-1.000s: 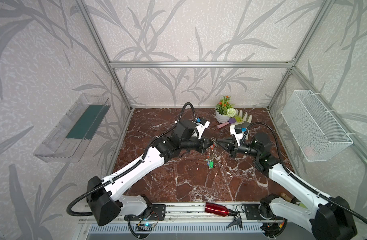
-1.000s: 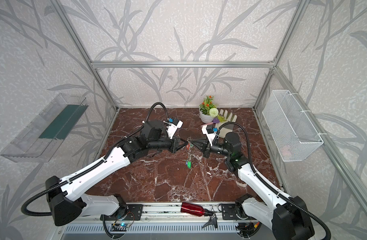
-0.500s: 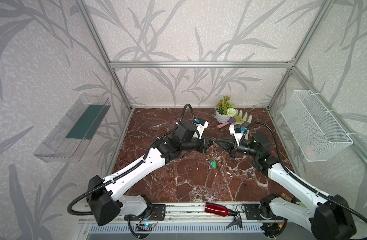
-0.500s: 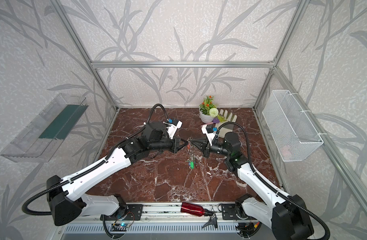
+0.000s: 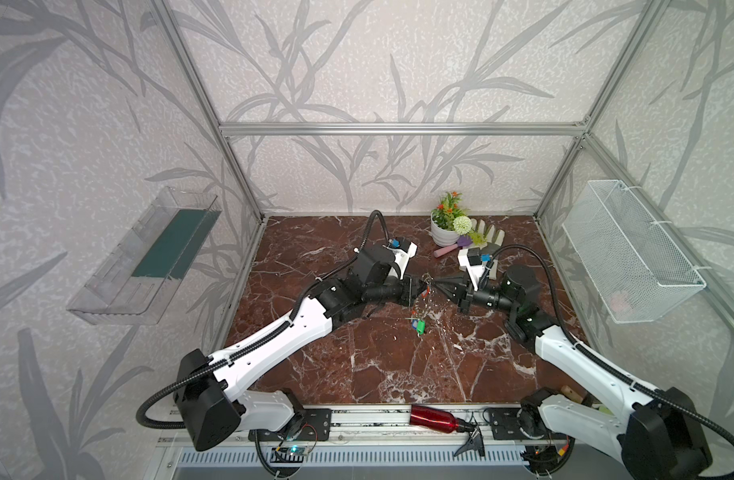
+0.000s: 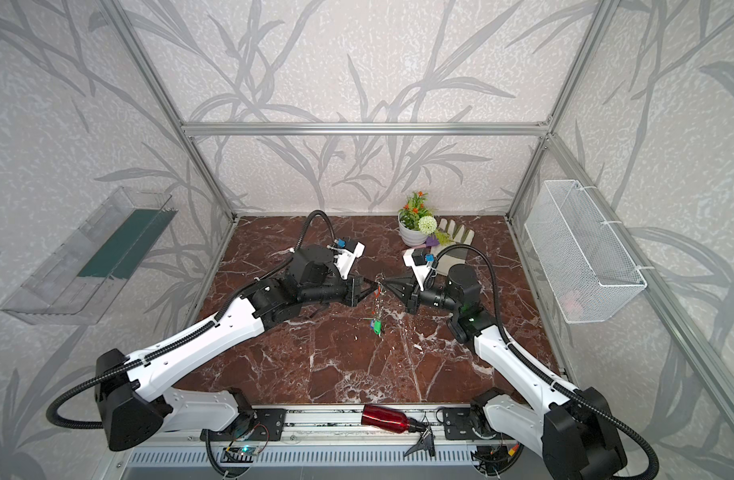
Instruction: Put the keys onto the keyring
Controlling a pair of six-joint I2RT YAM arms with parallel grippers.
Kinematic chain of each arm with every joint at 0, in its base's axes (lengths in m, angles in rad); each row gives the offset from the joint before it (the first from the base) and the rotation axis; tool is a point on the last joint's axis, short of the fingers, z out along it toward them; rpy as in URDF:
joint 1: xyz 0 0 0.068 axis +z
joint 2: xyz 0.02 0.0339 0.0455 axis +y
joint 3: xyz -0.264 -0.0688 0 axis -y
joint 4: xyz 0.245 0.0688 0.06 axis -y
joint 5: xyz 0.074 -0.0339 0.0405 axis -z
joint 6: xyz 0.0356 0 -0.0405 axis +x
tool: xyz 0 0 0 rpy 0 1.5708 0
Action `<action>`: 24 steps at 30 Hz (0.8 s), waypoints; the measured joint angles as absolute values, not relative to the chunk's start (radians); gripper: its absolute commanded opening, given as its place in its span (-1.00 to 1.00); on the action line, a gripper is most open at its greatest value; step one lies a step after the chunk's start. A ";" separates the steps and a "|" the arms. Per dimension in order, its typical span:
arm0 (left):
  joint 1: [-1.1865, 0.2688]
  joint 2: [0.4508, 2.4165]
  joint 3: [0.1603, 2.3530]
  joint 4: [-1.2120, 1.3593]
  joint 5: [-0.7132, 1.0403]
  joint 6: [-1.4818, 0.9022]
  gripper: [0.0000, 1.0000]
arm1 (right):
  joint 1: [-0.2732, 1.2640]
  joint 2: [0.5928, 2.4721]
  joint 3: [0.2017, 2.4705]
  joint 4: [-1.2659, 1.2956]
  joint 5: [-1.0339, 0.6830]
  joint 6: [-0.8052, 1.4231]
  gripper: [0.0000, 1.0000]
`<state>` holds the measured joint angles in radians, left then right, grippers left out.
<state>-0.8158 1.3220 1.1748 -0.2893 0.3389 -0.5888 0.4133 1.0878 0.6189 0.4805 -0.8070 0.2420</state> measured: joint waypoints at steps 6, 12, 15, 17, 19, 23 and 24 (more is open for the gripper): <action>-0.819 1.322 1.155 -0.265 0.333 -0.606 -1.00 | 0.413 1.088 0.614 0.480 -0.791 0.242 -1.00; -0.823 1.318 1.125 -0.242 0.329 -0.632 -1.00 | 0.413 1.088 0.609 0.471 -0.785 0.246 -1.00; -0.824 1.315 1.115 -0.230 0.323 -0.646 -1.00 | 0.413 1.088 0.609 0.468 -0.783 0.247 -1.00; -0.825 1.315 1.115 -0.229 0.320 -0.652 -1.00 | 0.413 1.088 0.609 0.467 -0.782 0.247 -1.00; -0.825 1.315 1.114 -0.226 0.315 -0.659 -1.00 | 0.413 1.088 0.609 0.467 -0.779 0.247 -1.00; -0.826 1.314 1.108 -0.226 0.304 -0.675 -1.00 | 0.413 1.088 0.608 0.467 -0.770 0.247 -1.00; -0.826 1.314 1.103 -0.233 0.302 -0.679 -1.00 | 0.413 1.087 0.608 0.477 -0.770 0.248 -1.00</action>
